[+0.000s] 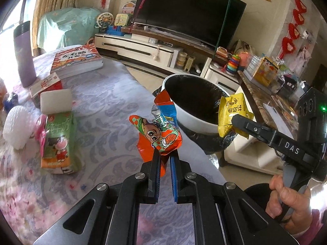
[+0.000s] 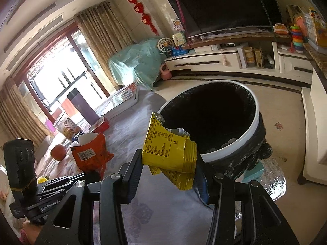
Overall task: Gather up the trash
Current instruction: 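Carry the orange wrapper and yellow packet over the bin with both tools, then open both tools to drop the wrapper and packet into the bin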
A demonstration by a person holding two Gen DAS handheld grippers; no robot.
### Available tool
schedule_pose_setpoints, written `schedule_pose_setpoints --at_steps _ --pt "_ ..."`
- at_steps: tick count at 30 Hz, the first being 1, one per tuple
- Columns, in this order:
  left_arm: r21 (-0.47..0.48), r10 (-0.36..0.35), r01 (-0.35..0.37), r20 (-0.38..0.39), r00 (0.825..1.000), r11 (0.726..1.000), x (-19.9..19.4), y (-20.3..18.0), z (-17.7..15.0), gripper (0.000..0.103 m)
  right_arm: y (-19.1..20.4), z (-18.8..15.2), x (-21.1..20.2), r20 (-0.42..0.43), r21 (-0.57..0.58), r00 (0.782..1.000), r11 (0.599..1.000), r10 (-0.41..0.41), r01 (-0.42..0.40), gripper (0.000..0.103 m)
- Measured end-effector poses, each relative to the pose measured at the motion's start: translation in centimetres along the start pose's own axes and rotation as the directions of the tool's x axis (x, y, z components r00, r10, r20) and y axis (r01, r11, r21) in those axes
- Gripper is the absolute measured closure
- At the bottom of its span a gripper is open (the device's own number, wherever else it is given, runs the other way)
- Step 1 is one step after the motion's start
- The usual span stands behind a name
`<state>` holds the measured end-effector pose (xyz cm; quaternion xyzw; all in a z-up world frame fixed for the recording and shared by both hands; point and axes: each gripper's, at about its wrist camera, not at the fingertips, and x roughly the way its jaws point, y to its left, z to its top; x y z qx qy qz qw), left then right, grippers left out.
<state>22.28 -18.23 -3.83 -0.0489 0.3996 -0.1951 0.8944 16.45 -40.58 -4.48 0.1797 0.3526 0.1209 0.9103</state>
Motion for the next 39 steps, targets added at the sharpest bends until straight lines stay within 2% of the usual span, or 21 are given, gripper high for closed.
schedule_pose_setpoints --at_steps 14,27,39 --pt "0.036 -0.022 0.021 0.005 1.0 0.999 2.3 -1.5 3.7 0.096 -1.9 2.8 0.4 -0.005 -0.026 0.999 0.998 -0.052 0.051 0.055" --pt "0.054 -0.039 0.041 -0.039 0.998 0.998 6.8 -2.8 7.5 0.095 -3.8 4.6 2.4 -0.07 -0.054 0.993 0.995 -0.092 0.088 0.054" --pt "0.082 -0.03 0.035 -0.065 0.997 0.996 10.1 -4.2 10.2 0.095 -4.8 5.5 3.3 -0.093 -0.053 0.991 0.994 -0.099 0.094 0.052"
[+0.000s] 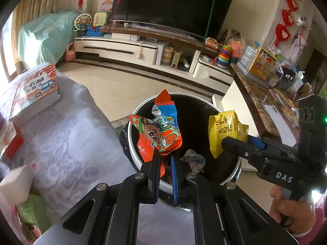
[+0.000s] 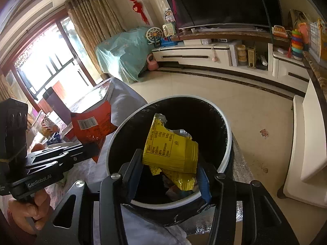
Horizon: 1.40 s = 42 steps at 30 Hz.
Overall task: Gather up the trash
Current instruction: 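Open both tools to drop the wrapper and packet into the bin, then move both tools back over the table toward the foam net and milk carton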
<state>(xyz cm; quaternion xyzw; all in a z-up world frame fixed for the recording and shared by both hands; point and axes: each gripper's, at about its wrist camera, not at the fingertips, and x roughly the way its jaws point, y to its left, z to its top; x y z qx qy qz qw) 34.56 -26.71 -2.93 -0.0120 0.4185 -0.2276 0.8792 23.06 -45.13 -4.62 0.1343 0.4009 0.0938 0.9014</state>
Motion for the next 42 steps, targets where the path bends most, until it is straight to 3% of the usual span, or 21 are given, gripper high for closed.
schedule_pose_setpoints --at_steps 7,10,12,14,16,18,26,29,42 --pt "0.0 -0.001 0.001 -0.017 1.0 1.0 1.3 -0.2 0.8 0.095 -0.2 0.5 0.1 0.0 0.0 1.0 1.0 -0.004 0.004 0.052" --pt "-0.002 0.001 -0.001 -0.029 1.0 1.0 1.7 -0.3 1.0 0.085 -0.4 0.7 0.2 -0.006 0.0 1.0 1.0 -0.002 0.002 0.051" --pt "-0.004 0.01 -0.01 -0.025 1.0 1.0 1.7 -0.3 1.2 0.07 -0.4 0.8 0.2 -0.009 0.004 1.0 1.0 -0.002 0.002 0.045" --pt "0.006 0.008 -0.008 -0.021 1.0 1.0 1.6 -0.4 1.2 0.069 -0.5 0.8 0.0 -0.002 0.007 1.0 1.0 -0.005 0.005 0.034" --pt "0.003 0.014 -0.014 -0.015 1.0 1.0 1.3 -0.3 1.0 0.068 -0.6 0.8 -0.2 0.005 0.01 1.0 1.0 -0.009 0.009 0.033" --pt "-0.006 0.017 -0.017 -0.009 1.0 1.0 0.9 -0.2 0.5 0.06 -0.6 0.7 -0.5 0.012 0.02 1.0 1.0 -0.007 0.007 0.032" --pt "-0.079 0.032 -0.029 0.036 0.999 0.996 -2.5 1.4 -3.9 0.043 0.6 -0.7 -1.5 0.036 0.044 0.999 0.999 0.013 -0.015 0.014" --pt "-0.112 0.03 -0.025 0.045 0.999 0.993 -3.9 2.0 -6.0 0.041 1.6 -1.5 -1.5 0.03 0.042 0.999 0.999 0.028 -0.029 0.009" --pt "-0.221 0.092 -0.073 0.079 0.993 0.973 -11.4 5.9 -14.1 0.041 7.2 -4.9 -1.5 0.027 0.001 0.993 0.993 0.115 -0.115 0.009"
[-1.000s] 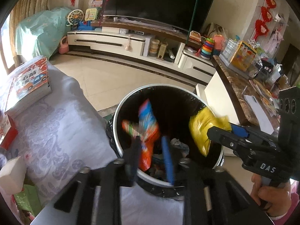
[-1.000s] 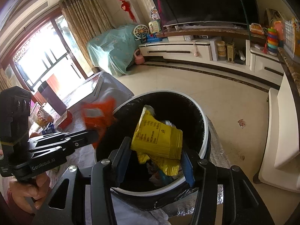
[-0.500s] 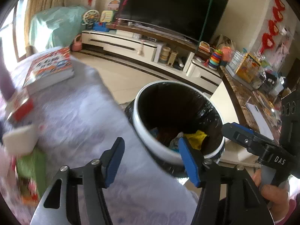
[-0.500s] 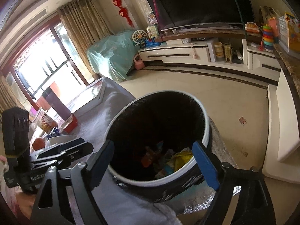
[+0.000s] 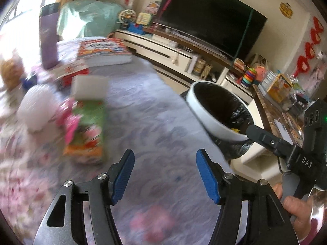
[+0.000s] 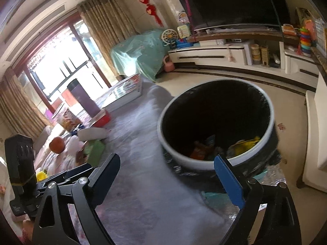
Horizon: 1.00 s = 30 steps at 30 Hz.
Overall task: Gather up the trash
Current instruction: 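Move both tools back over the table toward the foam net and milk carton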
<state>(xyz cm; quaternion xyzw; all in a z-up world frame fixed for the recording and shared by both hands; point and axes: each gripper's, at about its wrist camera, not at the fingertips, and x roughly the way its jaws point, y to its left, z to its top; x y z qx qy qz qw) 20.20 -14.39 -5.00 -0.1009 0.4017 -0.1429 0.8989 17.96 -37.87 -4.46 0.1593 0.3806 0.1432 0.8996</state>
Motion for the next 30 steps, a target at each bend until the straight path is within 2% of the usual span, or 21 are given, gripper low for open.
schedule_pose_setpoints --at_steps 15,22,30 --pt "-0.122 0.103 -0.099 0.022 0.994 0.988 -6.0 5.8 -3.8 0.041 5.0 -2.8 2.2 -0.064 -0.03 0.995 0.996 0.08 -0.082 0.009" --pt "-0.189 0.133 -0.124 0.034 0.991 0.974 -7.8 8.2 -4.1 0.041 6.6 -3.7 3.4 -0.085 -0.041 0.992 0.994 0.097 -0.1 0.009" --pt "-0.233 0.159 -0.148 0.031 0.987 0.961 -7.8 10.6 -3.2 0.041 8.4 -4.2 4.7 -0.106 -0.058 0.989 0.992 0.106 -0.112 0.009"
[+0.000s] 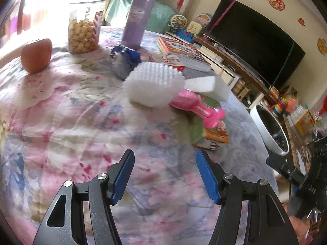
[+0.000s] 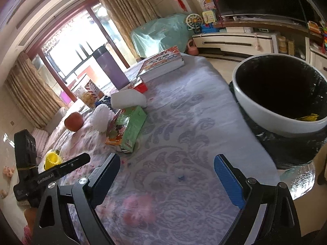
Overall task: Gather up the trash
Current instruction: 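Move both tools back over the table toward the foam net and milk carton, then grasp the white foam net with the left tool while the right tool grasps the green milk carton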
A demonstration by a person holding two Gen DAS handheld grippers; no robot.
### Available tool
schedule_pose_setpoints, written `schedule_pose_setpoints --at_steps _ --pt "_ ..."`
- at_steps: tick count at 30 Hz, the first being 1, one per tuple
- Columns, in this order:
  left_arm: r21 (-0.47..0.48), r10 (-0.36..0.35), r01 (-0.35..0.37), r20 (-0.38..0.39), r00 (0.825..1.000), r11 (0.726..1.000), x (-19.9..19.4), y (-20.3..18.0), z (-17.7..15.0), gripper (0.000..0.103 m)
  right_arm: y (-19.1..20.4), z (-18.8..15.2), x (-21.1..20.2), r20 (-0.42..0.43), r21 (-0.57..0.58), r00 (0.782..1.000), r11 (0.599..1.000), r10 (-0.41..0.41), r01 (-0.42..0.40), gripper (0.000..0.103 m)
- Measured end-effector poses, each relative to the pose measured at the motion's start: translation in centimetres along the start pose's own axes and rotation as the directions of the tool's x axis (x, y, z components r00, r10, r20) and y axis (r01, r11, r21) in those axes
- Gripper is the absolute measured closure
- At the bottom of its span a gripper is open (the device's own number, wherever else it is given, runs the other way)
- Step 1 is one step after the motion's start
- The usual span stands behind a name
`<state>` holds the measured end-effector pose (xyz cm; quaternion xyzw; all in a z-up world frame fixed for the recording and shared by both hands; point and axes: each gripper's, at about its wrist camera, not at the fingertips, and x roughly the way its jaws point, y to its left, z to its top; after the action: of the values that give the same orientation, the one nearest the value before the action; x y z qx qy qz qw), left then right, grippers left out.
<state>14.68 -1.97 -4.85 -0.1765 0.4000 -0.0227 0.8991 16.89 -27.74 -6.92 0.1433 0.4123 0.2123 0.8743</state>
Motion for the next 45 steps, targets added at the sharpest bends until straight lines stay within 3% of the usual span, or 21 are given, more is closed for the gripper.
schedule_pose_setpoints --at_steps 5,12,19,28,29,31,32,34,35,36,45 --pt "-0.005 0.003 -0.003 -0.002 1.0 1.0 0.9 1.3 1.4 0.041 1.9 -0.2 1.3 -0.026 -0.044 0.999 0.999 0.02 -0.021 0.009" --pt "0.029 0.008 -0.009 0.007 1.0 1.0 2.0 2.3 4.2 0.03 4.4 -0.2 3.1 -0.059 -0.115 0.997 0.992 0.04 -0.047 0.009" --pt "0.005 -0.057 0.057 -0.008 0.998 0.998 4.4 4.1 7.9 0.026 6.4 0.1 5.4 -0.087 -0.165 0.996 0.985 0.038 -0.052 0.009" --pt "-0.01 -0.137 0.137 -0.01 0.99 0.991 8.1 5.6 9.6 0.028 8.9 1.0 8.5 -0.1 -0.255 0.995 0.967 -0.025 -0.001 0.009" --pt "-0.008 -0.138 0.138 -0.01 0.99 0.99 8.4 5.6 9.7 0.03 9.1 1.1 8.9 -0.102 -0.266 0.994 0.964 -0.038 0.01 0.009" --pt "0.001 -0.151 0.151 -0.018 0.988 0.989 9.3 5.5 9.9 0.042 9.1 1.3 9.7 -0.111 -0.272 0.992 0.962 -0.059 0.027 0.011" --pt "0.008 -0.157 0.157 -0.028 0.987 0.988 9.7 5.3 9.9 0.054 9.0 1.3 10.0 -0.114 -0.272 0.991 0.962 -0.069 0.036 0.012" --pt "0.024 -0.159 0.16 -0.034 0.987 0.987 10.0 4.9 9.8 0.074 8.5 1.2 10.2 -0.121 -0.269 0.989 0.962 -0.081 0.046 0.03" --pt "0.031 -0.16 0.161 -0.039 0.986 0.986 10.2 4.7 9.8 0.082 8.3 1.2 10.1 -0.125 -0.265 0.989 0.963 -0.084 0.049 0.043" --pt "0.039 -0.155 0.157 -0.041 0.987 0.987 10.4 4.5 9.8 0.083 8.1 1.2 10.0 -0.122 -0.263 0.989 0.963 -0.089 0.054 0.049" --pt "0.048 -0.15 0.152 -0.042 0.988 0.987 8.1 4.2 7.6 0.085 4.6 0.7 6.1 -0.101 -0.202 0.993 0.978 -0.066 0.045 0.05"
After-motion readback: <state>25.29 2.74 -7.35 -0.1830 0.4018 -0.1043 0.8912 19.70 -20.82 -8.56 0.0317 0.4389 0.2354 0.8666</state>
